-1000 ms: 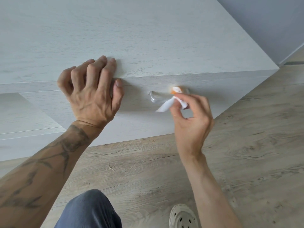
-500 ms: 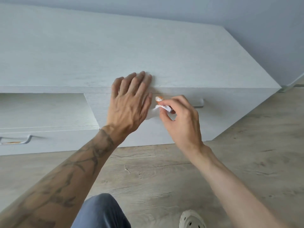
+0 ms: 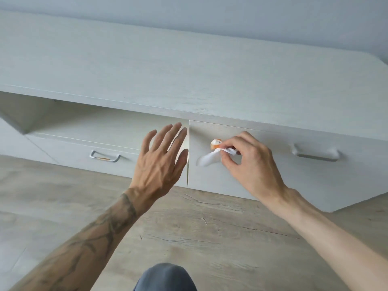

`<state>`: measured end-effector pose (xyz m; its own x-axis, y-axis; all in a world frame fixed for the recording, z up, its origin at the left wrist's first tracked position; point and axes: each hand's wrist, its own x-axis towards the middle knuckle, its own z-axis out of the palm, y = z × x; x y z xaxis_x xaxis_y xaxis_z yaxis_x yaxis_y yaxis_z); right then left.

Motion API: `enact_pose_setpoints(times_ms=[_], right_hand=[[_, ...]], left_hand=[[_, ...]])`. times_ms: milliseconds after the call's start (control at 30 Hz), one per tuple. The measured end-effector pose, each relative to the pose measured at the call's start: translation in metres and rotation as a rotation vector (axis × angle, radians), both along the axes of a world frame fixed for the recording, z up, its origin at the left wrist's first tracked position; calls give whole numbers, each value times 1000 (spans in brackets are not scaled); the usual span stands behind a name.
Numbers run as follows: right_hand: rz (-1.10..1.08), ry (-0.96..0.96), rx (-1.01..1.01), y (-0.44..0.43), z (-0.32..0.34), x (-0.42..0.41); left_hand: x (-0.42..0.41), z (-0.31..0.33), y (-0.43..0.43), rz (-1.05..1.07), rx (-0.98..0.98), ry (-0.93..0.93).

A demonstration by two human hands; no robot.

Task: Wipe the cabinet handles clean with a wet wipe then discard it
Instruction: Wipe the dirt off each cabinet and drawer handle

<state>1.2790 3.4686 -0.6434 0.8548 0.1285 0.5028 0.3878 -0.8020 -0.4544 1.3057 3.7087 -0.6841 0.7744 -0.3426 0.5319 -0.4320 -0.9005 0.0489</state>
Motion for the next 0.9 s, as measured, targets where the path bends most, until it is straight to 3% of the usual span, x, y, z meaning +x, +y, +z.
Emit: enact_pose_setpoints(times_ms=[233,367,700,900], right_hand=[[186,72,295,91,-43,42],[262,110,366,137,-65,60],[354,149,323,219,-112,91],[223,179,222,258,-138,100]], left_hand=[[-2,-2,91,262,84,166],[-4,0,142,369,142,249],[15,-18,245,419,234,271],[58,-71,310,298,179,290]])
